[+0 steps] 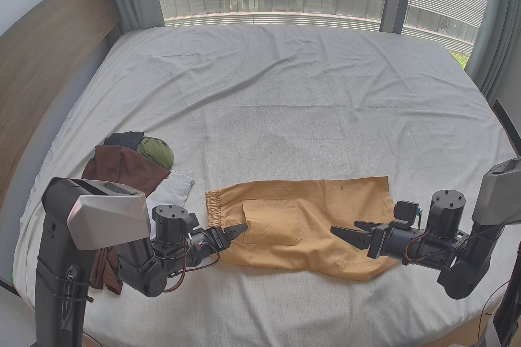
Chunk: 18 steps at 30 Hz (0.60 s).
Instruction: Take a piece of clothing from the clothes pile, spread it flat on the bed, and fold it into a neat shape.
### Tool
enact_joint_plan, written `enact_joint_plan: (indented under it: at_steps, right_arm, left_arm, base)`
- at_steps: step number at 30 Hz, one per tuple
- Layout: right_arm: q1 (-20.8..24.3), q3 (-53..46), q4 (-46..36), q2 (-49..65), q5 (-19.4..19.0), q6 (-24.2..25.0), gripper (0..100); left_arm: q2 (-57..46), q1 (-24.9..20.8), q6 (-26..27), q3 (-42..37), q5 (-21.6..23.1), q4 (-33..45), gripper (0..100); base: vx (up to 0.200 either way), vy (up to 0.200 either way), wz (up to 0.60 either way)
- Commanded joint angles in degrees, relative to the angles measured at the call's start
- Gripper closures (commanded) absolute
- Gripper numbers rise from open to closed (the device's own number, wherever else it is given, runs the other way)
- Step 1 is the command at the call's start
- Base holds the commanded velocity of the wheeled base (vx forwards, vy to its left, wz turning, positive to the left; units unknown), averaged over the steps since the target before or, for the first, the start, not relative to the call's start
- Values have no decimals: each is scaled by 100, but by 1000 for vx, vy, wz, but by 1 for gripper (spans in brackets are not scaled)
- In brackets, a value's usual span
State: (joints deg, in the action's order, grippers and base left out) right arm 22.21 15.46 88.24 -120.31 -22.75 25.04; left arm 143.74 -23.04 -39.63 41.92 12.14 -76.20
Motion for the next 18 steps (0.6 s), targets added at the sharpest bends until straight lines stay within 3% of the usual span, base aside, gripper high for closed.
enact_joint_plan:
  at_steps: [1, 6, 7, 18]
  right_arm:
    - [3, 1, 1, -19, -2, 1, 0]
    - [3, 1, 1, -19, -2, 1, 0]
    - [3, 1, 1, -19, -2, 1, 0]
    - [20, -16, 1, -151, -2, -8, 0]
  left_arm:
    - [14, -8, -1, 35, -1, 0, 0]
    - [14, 1, -1, 79, -10, 27, 0]
    - [14, 1, -1, 79, -10, 18, 100]
    - [-4, 203, 8, 44, -168, -9, 100]
  base:
    - [0, 0, 0]
    - [0, 0, 0]
    - [0, 0, 0]
    - [0, 0, 0]
